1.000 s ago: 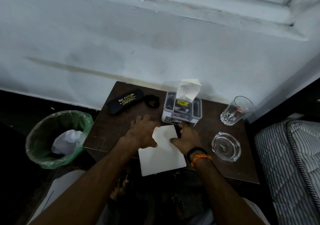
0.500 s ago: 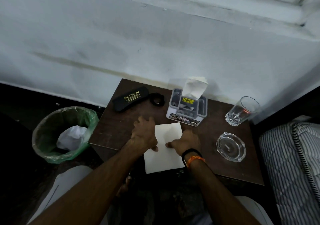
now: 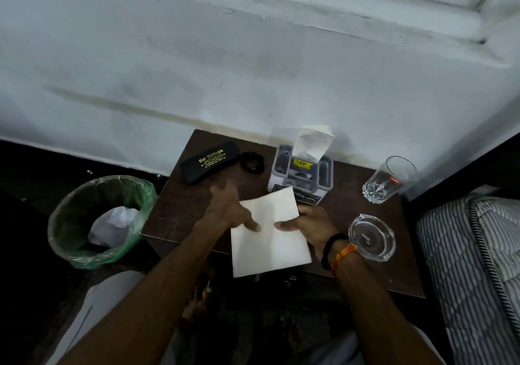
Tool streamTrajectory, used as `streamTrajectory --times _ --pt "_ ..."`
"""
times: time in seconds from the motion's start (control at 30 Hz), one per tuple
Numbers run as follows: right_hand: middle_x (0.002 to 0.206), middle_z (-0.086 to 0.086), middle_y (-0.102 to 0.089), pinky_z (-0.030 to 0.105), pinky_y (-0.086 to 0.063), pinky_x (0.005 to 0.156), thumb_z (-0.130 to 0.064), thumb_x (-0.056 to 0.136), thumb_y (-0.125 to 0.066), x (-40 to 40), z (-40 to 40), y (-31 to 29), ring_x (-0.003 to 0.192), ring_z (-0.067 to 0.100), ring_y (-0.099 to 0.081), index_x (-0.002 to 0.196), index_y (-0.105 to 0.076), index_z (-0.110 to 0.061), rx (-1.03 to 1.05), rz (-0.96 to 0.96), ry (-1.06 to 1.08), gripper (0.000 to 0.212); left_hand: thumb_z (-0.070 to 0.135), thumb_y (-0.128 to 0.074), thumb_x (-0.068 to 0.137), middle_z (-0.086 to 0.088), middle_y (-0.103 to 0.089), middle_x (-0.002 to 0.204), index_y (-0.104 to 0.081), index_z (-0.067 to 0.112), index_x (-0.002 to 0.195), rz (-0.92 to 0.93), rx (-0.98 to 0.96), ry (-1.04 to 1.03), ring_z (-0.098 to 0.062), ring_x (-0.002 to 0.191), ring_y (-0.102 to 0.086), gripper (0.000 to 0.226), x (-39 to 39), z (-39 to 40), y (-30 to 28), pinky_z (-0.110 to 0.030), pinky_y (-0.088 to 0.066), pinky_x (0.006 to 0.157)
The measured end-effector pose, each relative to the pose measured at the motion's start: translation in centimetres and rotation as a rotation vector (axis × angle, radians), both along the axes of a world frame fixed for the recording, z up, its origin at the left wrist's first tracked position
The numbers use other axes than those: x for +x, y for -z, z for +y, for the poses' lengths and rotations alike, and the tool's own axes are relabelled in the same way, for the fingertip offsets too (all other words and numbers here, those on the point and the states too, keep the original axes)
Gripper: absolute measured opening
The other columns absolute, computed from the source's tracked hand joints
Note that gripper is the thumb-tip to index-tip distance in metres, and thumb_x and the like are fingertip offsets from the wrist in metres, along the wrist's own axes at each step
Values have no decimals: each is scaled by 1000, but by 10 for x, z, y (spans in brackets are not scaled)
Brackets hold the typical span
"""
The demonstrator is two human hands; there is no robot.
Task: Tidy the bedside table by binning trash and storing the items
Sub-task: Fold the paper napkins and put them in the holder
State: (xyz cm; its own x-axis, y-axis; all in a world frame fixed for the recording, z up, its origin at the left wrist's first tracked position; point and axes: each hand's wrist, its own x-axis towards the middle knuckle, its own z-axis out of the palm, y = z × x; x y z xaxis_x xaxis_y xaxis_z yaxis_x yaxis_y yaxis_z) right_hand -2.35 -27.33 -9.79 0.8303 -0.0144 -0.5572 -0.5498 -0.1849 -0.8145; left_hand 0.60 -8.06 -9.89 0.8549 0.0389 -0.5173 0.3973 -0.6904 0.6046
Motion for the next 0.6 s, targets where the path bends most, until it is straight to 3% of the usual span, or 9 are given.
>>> streamTrajectory --times 0.13,0.27,0.37,0.5,0.6 --pt "110 19 -74 53 -57 89 8 75 -73 -2 -10 -18 101 40 -70 108 -72 4 241 -122 68 33 -1 -95 46 -16 -64 126 -54 0 127 -2 -580 -257 -34 116 -61 91 5 9 -8 -53 -54 96" --pt "116 21 -72 54 -55 93 7 78 -69 4 -16 -23 107 41 -68 117 -67 5 377 -217 151 39 -5 -88 56 -13 -74 115 -69 0 116 8 -908 -161 -31 110 -69 63 6 8 -15 -45 -56 96" --pt "117 17 -72 52 -56 91 7 78 -70 8 -15 -23 108 38 -68 118 -68 1 389 -286 154 40 2 -85 66 -9 -74 115 -70 7 117 -72 -940 -55 -25 108 -71 53 4 2 -25 -39 -58 91" --pt "113 14 -74 49 -57 90 12 75 -72 11 -7 -20 107 33 -70 109 -72 -11 326 -360 138 41 7 -77 81 -9 -73 115 -67 12 121 -155 -877 -85 -26 107 -69 41 3 -8 -28 -41 -57 90" --pt "110 19 -73 52 -56 93 14 73 -74 12 -4 -15 105 35 -70 108 -71 -3 231 -386 162 39 13 -73 87 2 -75 106 -71 23 111 -186 -828 -85 -14 99 -70 26 1 -16 -21 -25 -58 76"
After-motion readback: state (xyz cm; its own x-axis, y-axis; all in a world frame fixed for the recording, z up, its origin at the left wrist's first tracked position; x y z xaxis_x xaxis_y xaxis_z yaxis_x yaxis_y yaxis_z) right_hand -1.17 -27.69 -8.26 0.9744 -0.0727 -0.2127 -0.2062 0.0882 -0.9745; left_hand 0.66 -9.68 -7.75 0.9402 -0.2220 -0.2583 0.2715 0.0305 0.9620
